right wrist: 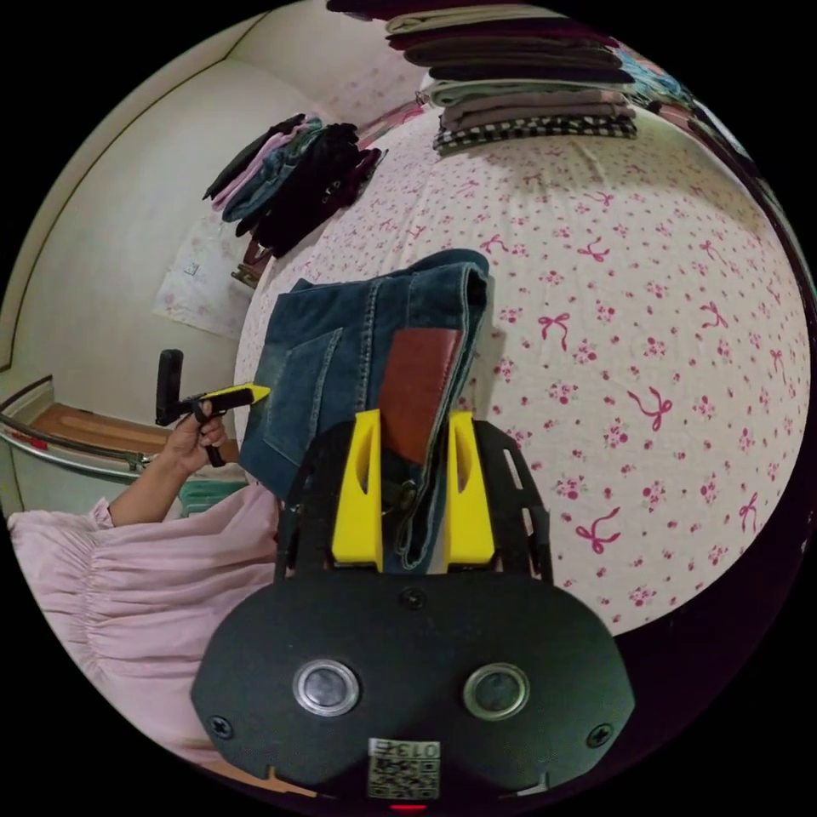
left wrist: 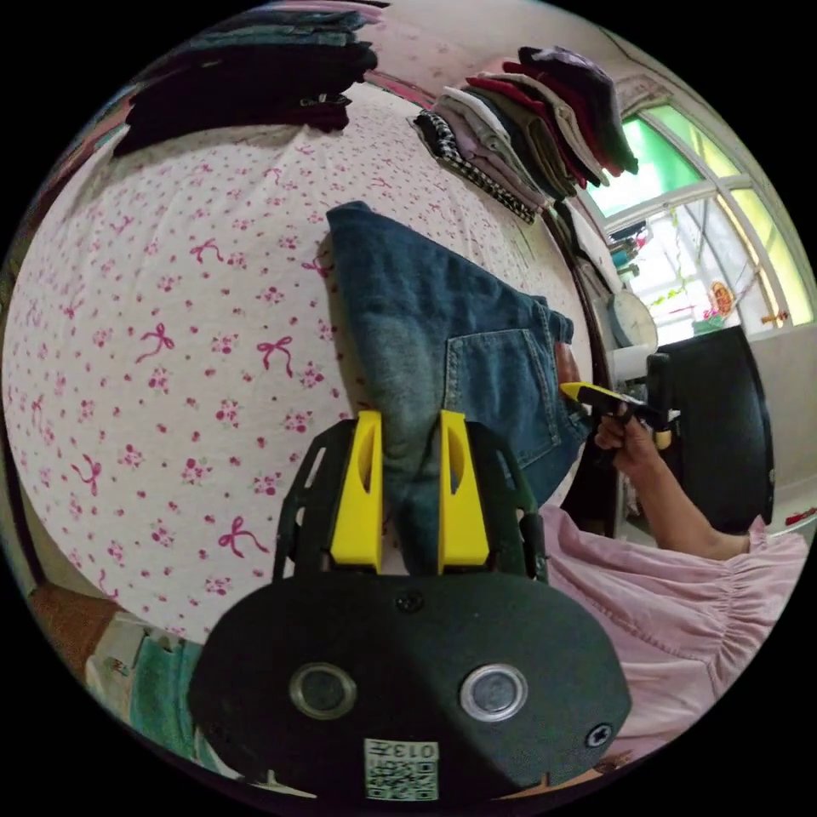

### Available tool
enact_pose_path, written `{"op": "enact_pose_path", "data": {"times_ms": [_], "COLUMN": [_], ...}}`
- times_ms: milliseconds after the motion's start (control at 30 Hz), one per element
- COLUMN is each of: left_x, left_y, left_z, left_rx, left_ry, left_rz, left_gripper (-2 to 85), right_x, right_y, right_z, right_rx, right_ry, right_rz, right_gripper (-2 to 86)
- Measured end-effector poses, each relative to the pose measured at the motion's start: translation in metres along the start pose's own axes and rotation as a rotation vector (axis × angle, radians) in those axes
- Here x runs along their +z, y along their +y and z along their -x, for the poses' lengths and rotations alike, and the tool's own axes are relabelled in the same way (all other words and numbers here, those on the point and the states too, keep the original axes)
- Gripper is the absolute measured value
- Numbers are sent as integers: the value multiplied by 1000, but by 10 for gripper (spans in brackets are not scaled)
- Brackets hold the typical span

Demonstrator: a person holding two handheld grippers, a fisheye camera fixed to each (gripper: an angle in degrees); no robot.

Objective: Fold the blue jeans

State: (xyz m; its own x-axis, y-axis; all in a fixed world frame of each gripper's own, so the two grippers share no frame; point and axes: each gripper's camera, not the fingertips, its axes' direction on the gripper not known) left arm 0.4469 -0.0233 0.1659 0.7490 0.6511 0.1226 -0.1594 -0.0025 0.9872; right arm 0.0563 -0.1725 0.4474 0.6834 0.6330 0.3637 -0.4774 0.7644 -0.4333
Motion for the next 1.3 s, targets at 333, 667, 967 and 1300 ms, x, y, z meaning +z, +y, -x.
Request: {"op": "enact_pose_path", "data": {"times_ms": [333,667,967,1300], "left_x": [-25,-39,-88,-201], "left_y": [-16,-28,-37,-55], "left_z": [-25,2,-72,-106], "left_rx": [94,-86,66,192], "left_ry": [-132,90,-24,-82], "left_rz": [-4,-4,-56,-297], "left_gripper": [71,78,50,49], "right_x": [5,19,7,-31], "right_y": [8,33,58,22], "right_z": [11,-26,7,78], "right_rx": [-115,-34,-206,-454], "right_ry": [26,-131,-68,-141], "right_rz": [17,-3,-19,-152], "right_gripper": [89,92,67,66]}}
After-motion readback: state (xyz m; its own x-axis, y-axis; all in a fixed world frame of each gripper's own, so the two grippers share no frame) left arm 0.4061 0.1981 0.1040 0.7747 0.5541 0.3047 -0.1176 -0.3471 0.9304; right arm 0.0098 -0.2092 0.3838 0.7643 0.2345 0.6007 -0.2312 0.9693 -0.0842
